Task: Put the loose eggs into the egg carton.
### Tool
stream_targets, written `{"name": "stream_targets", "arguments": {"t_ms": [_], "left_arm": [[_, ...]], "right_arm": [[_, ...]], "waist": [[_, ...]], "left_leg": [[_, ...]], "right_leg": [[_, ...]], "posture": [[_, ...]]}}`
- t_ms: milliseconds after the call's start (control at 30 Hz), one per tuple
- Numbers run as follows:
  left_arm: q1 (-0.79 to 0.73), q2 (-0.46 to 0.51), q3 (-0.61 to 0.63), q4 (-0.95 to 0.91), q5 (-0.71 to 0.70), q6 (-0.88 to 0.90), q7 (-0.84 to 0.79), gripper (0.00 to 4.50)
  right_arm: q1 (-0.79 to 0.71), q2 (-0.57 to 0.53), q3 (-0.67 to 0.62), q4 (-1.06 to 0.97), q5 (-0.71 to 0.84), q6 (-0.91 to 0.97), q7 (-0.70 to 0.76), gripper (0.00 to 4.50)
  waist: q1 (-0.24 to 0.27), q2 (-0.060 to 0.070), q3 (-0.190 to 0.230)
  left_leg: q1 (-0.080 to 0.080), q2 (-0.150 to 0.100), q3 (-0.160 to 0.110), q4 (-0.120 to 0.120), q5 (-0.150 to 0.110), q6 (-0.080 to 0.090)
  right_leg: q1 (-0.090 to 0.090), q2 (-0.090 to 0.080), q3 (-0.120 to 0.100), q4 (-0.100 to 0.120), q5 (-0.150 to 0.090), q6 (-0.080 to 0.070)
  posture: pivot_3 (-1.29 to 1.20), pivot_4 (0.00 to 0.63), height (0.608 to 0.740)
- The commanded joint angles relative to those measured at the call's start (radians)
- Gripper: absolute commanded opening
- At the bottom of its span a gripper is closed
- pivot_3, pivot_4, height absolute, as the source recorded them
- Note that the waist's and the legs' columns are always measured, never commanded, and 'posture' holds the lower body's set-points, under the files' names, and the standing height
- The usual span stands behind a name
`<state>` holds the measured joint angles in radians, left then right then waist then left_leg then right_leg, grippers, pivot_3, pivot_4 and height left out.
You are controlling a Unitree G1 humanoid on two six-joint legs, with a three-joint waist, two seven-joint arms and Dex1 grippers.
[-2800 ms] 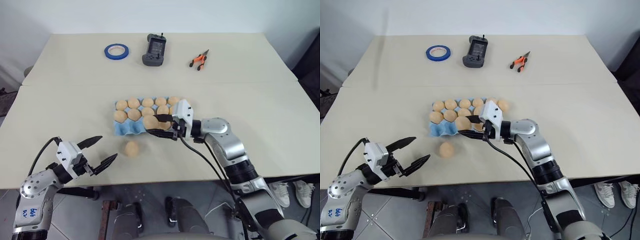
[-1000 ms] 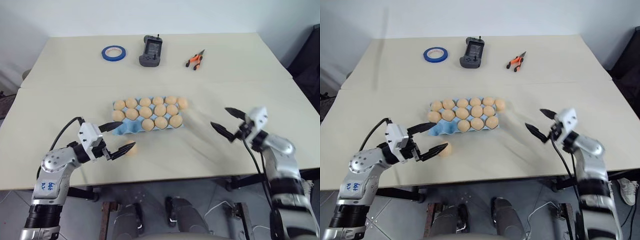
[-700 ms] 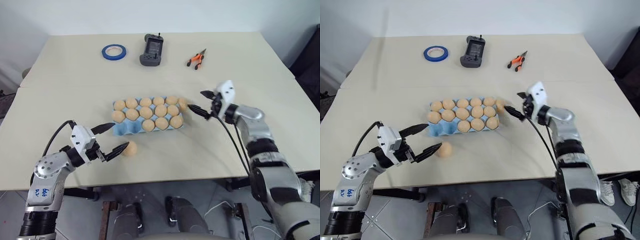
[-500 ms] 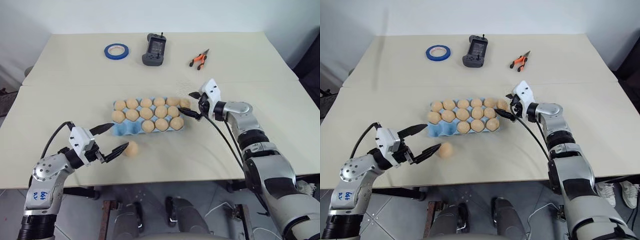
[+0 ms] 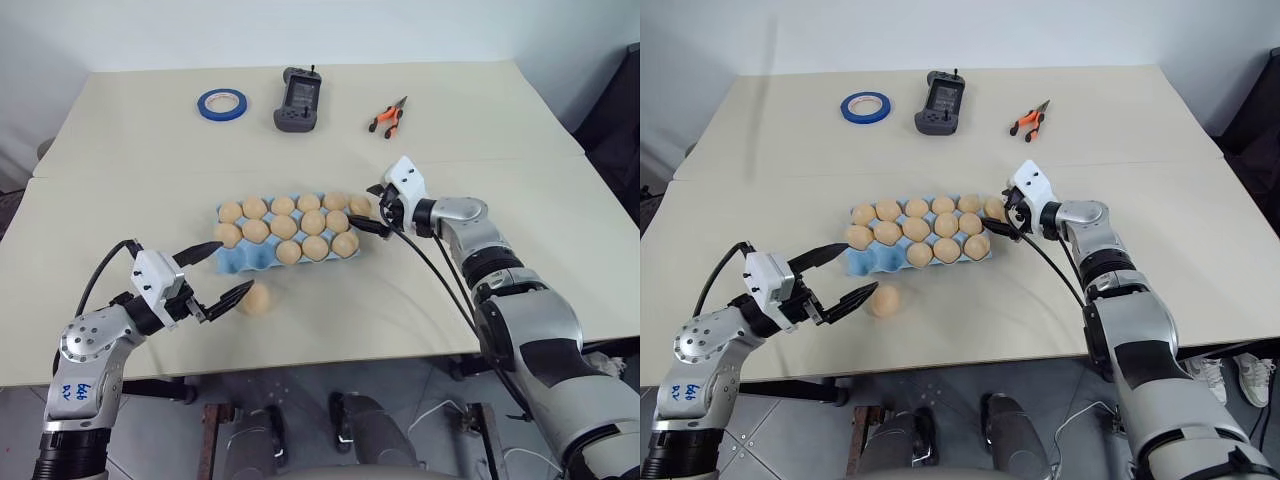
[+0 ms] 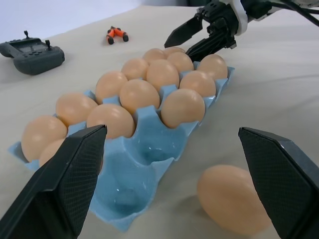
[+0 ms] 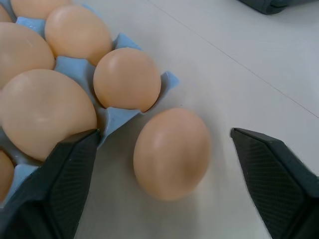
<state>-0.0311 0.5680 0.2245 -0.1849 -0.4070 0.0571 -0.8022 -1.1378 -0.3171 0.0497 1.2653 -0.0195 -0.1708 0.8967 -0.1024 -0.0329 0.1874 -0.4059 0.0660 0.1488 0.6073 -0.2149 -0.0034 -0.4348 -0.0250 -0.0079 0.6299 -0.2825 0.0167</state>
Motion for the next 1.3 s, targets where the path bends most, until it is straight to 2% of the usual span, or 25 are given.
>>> {"name": "stream_targets", "arguments": {"t_ms": [33,200,300,633,733,900,1300], "left_arm": [[-0.013,0.008,0.013,-0.015,-0.012,-0.007,-0.002,4.50],[-0.012,0.008,0.012,-0.015,-0.012,-0.007,-0.004,4.50],[-0.011,0.008,0.012,-0.015,-0.012,-0.007,-0.005,4.50],[-0.012,0.011,0.012,-0.012,-0.017,-0.001,-0.012,4.50],[-0.013,0.010,0.012,-0.013,-0.023,0.007,-0.016,4.50],[-0.016,0.005,0.007,-0.010,-0.016,0.006,-0.016,4.50],[-0.013,0.001,0.004,-0.017,-0.013,0.005,-0.012,4.50]], "right_arm": [[-0.024,0.001,-0.016,0.011,-0.008,0.013,-0.014,3.26],[-0.027,-0.001,-0.038,0.010,0.003,0.039,-0.014,1.55],[-0.025,-0.010,-0.050,0.005,0.013,0.059,0.023,0.82],[-0.018,-0.036,-0.089,-0.010,0.034,0.084,0.063,0.82],[-0.016,-0.040,-0.104,-0.018,0.045,0.078,0.073,1.39],[-0.006,-0.045,-0.075,-0.012,0.000,0.055,0.059,3.06],[-0.025,-0.005,-0.068,0.024,-0.025,0.069,-0.037,3.06]], "waist": [[0.000,0.000,0.000],[0.001,0.000,0.000],[0.001,0.000,0.000],[-0.002,0.000,0.000],[-0.002,0.000,0.000],[-0.003,0.000,0.000],[-0.007,0.000,0.000]], "left_leg": [[0.000,0.000,0.000,0.000,0.000,0.000],[0.000,0.000,0.000,0.000,0.000,0.000],[0.000,0.000,0.000,0.000,0.000,0.000],[0.000,0.000,0.000,-0.002,0.000,0.000],[0.000,0.000,0.000,-0.003,0.000,0.000],[-0.001,0.000,0.000,-0.003,0.000,0.000],[-0.001,0.000,0.001,-0.003,0.000,-0.001]], "right_leg": [[0.000,0.000,0.000,0.000,0.000,0.000],[0.000,0.000,0.000,0.000,0.000,0.000],[0.000,0.000,0.000,0.000,0.000,0.000],[-0.001,0.000,0.000,-0.001,0.000,0.000],[-0.001,0.000,0.000,-0.001,0.000,0.000],[-0.002,0.000,0.000,-0.001,0.000,0.000],[-0.003,0.000,0.000,-0.001,0.000,0.000]], "posture": [[0.00,0.150,0.740],[0.00,0.150,0.740],[0.00,0.150,0.740],[0.00,0.150,0.740],[0.00,0.150,0.740],[0.00,0.150,0.740],[0.00,0.150,0.740]]}}
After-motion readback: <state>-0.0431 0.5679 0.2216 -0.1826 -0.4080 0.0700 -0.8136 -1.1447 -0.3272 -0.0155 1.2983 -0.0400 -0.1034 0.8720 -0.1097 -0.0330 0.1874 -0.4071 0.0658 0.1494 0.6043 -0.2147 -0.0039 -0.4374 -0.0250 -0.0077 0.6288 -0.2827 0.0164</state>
